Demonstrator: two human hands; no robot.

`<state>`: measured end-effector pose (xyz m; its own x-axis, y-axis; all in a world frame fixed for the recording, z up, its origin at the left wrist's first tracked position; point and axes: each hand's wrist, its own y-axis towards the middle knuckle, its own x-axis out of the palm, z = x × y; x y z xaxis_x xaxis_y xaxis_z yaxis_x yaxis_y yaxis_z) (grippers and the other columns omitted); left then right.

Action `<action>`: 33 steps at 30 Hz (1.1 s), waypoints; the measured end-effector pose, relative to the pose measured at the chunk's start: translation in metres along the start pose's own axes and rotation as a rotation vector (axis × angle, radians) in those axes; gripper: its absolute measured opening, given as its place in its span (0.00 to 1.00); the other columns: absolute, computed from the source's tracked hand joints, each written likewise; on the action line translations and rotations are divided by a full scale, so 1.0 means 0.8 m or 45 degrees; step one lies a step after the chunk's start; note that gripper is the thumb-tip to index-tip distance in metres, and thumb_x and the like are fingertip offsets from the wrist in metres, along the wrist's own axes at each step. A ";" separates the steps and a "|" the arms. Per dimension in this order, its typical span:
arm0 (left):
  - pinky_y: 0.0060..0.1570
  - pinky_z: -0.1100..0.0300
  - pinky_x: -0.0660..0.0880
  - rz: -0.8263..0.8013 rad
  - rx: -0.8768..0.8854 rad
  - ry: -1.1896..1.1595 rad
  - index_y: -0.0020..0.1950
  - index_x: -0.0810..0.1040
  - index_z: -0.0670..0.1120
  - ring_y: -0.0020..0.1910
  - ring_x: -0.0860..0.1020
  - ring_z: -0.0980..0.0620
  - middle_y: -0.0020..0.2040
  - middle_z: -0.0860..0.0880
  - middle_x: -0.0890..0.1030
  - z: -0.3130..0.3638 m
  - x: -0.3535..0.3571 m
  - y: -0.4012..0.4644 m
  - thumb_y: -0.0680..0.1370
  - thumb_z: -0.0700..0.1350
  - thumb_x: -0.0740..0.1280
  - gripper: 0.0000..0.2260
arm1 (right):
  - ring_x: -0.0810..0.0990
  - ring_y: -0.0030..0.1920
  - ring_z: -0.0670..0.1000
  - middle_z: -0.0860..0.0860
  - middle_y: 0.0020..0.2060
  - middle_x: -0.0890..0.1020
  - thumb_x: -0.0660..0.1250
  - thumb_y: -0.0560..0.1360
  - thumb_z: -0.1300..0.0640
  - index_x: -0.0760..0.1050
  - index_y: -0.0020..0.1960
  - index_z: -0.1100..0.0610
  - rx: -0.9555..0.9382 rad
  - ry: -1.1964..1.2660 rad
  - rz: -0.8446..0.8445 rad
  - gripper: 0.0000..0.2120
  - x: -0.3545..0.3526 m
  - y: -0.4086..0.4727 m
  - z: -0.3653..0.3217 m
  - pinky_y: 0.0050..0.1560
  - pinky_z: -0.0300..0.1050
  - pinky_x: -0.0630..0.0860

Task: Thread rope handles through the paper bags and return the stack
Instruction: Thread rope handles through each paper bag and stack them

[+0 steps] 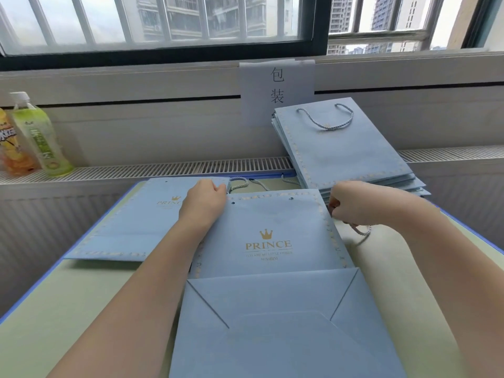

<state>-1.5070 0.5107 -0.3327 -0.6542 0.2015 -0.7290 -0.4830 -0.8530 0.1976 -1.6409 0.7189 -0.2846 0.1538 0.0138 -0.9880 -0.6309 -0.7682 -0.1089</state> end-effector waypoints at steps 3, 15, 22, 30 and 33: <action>0.32 0.58 0.56 0.002 -0.002 -0.045 0.34 0.58 0.47 0.31 0.61 0.49 0.30 0.49 0.62 0.004 -0.002 -0.001 0.79 0.44 0.57 0.14 | 0.69 0.33 0.56 0.65 0.37 0.77 0.57 0.75 0.64 0.70 0.41 0.69 0.035 0.252 0.246 0.09 -0.005 0.007 0.002 0.33 0.43 0.65; 0.31 0.59 0.67 -0.395 0.021 -0.783 0.37 0.69 0.44 0.30 0.69 0.48 0.35 0.43 0.71 0.029 0.007 -0.027 0.81 0.49 0.60 0.14 | 0.79 0.35 0.48 0.52 0.38 0.83 0.60 0.78 0.65 0.80 0.52 0.60 -0.334 1.040 0.853 0.10 -0.017 0.002 0.004 0.43 0.37 0.76; 0.35 0.63 0.68 -0.493 0.382 -0.364 0.44 0.77 0.45 0.35 0.73 0.54 0.37 0.49 0.77 0.041 0.028 -0.045 0.80 0.46 0.63 0.08 | 0.79 0.31 0.42 0.51 0.34 0.83 0.65 0.76 0.65 0.77 0.44 0.58 -0.553 1.542 0.567 0.05 -0.010 -0.007 -0.024 0.36 0.32 0.75; 0.44 0.61 0.71 -0.551 0.585 -0.047 0.47 0.80 0.45 0.39 0.74 0.57 0.40 0.53 0.78 0.041 0.024 -0.046 0.76 0.43 0.68 0.03 | 0.80 0.41 0.46 0.48 0.39 0.82 0.67 0.74 0.61 0.81 0.44 0.55 -0.499 0.487 0.291 0.04 0.017 -0.002 -0.030 0.41 0.38 0.74; 0.43 0.61 0.70 -0.542 0.606 0.000 0.47 0.81 0.44 0.40 0.74 0.55 0.41 0.51 0.78 0.041 0.024 -0.046 0.75 0.43 0.69 0.03 | 0.80 0.44 0.49 0.49 0.41 0.82 0.66 0.73 0.61 0.81 0.45 0.55 -0.469 0.386 0.198 0.05 0.027 -0.001 -0.032 0.45 0.42 0.77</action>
<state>-1.5211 0.5613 -0.3330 -0.3478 0.4760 -0.8077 -0.9064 -0.3910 0.1599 -1.6176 0.7037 -0.3027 0.3276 -0.2634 -0.9074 -0.3616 -0.9222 0.1372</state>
